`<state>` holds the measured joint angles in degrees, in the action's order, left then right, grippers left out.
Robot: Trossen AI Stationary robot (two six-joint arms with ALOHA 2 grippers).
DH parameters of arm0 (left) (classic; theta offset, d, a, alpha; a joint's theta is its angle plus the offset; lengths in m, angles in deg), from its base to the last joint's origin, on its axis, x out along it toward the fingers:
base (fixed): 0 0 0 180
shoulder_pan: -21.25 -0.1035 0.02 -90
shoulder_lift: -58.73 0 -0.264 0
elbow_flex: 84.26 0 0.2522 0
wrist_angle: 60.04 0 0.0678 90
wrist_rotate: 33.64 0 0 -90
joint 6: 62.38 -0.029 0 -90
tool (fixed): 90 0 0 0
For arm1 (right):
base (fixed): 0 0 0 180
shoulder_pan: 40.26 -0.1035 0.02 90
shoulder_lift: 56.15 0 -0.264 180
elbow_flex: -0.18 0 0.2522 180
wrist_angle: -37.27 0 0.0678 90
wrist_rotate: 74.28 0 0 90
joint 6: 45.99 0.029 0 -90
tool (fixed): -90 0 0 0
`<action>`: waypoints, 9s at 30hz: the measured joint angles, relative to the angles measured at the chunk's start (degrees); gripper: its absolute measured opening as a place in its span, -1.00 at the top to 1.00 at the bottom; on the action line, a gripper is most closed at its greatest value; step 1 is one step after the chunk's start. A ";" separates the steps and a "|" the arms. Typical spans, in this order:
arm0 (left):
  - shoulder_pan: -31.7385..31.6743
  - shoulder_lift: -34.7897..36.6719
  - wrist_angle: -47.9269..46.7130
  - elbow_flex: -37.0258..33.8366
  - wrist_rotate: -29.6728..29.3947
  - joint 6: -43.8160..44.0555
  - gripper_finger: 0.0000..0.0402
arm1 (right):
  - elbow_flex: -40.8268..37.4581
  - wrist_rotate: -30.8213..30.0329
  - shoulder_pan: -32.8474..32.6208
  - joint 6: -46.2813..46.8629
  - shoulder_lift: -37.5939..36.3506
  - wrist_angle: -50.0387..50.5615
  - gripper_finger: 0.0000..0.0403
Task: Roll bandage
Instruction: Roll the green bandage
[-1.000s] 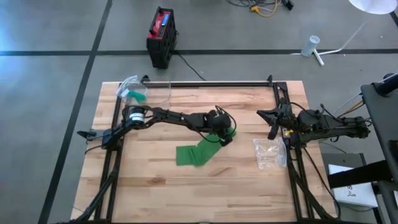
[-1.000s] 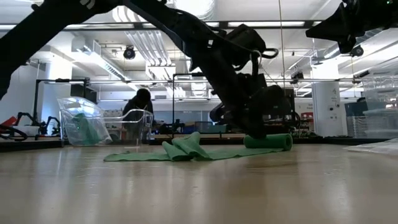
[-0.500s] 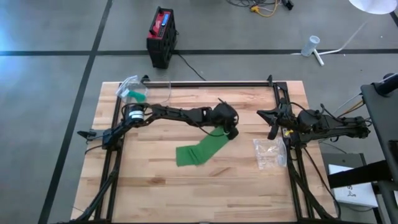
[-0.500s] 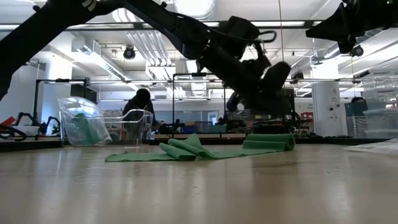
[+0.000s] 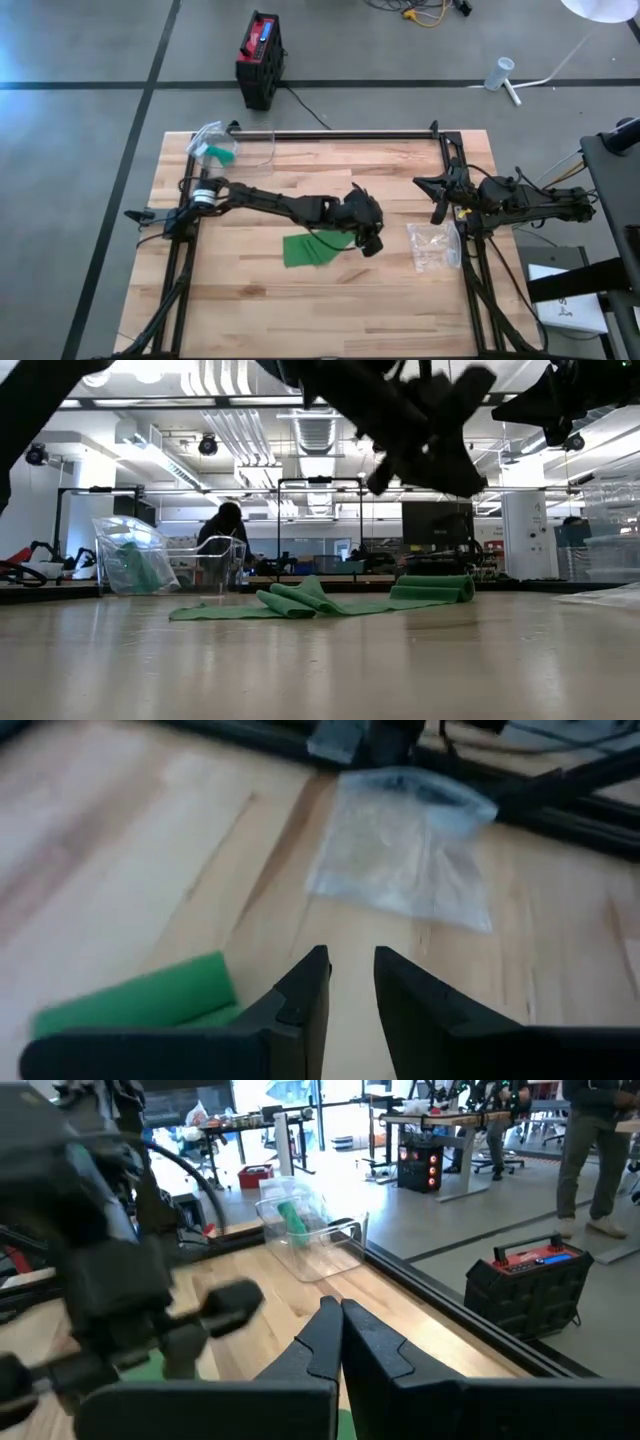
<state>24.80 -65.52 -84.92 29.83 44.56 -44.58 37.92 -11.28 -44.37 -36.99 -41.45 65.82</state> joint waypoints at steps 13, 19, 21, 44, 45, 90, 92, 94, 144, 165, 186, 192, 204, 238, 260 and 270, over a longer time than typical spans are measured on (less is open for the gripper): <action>0.77 4.34 0.01 -2.62 -9.67 -1.91 0.63 | 0.00 0.00 0.01 0.00 -0.01 -0.01 0.99; 0.68 4.31 9.22 -9.03 -10.18 1.77 0.63 | 0.00 0.00 0.00 0.00 -0.01 -0.05 0.99; 0.68 4.32 12.44 -11.34 -10.18 2.96 0.63 | 0.00 0.00 0.01 0.00 0.01 -0.05 0.99; -3.05 22.88 29.65 -40.00 -12.12 11.28 0.63 | -0.02 -0.02 0.01 0.00 -0.01 -0.10 0.99; -3.08 24.10 29.70 -41.32 -12.53 11.93 0.63 | -0.02 0.00 -0.01 0.00 -0.01 -0.02 0.99; 9.78 27.22 38.67 -45.76 -13.65 7.60 0.59 | -0.02 0.00 0.01 0.00 0.00 -0.05 0.99; 10.41 27.22 38.39 -44.46 -13.65 7.12 0.51 | -0.02 0.00 0.01 0.00 0.01 -0.05 0.99; 10.78 27.22 37.88 -43.33 -13.65 6.92 0.40 | -0.02 0.00 0.01 0.00 0.00 -0.04 0.99; -14.80 -6.45 -20.19 10.19 19.53 -32.70 0.04 | -0.02 -0.02 -0.01 0.00 0.01 -0.09 0.99; -17.69 -21.00 -39.89 33.07 22.25 -49.97 -0.02 | -0.02 -0.02 0.01 0.00 -0.01 -0.06 0.99; -18.07 -20.23 -39.45 28.63 19.25 -42.05 0.34 | -0.02 0.00 0.01 0.00 -0.01 -0.02 0.99; -18.14 -20.14 -39.88 29.24 18.30 -39.03 0.49 | -0.02 -0.02 0.00 0.00 0.00 -0.06 0.99; -18.16 -17.32 -41.11 29.26 13.02 -35.70 0.87 | -0.02 0.00 0.01 0.00 0.01 -0.07 0.99; -18.18 8.85 -24.79 -1.79 4.22 -26.29 0.89 | -0.02 0.00 0.00 0.00 0.01 -0.04 0.99; -15.40 35.93 -6.68 -36.85 -4.36 -14.10 0.89 | 0.00 -0.02 -0.01 0.00 0.00 -0.02 0.99; -13.29 37.43 -5.17 -36.35 -4.82 -12.30 0.89 | 0.00 0.00 0.00 0.00 0.01 -0.06 0.99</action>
<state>11.51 -28.10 -90.09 -6.52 39.74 -56.88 37.92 -11.29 -44.36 -36.99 -41.43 65.76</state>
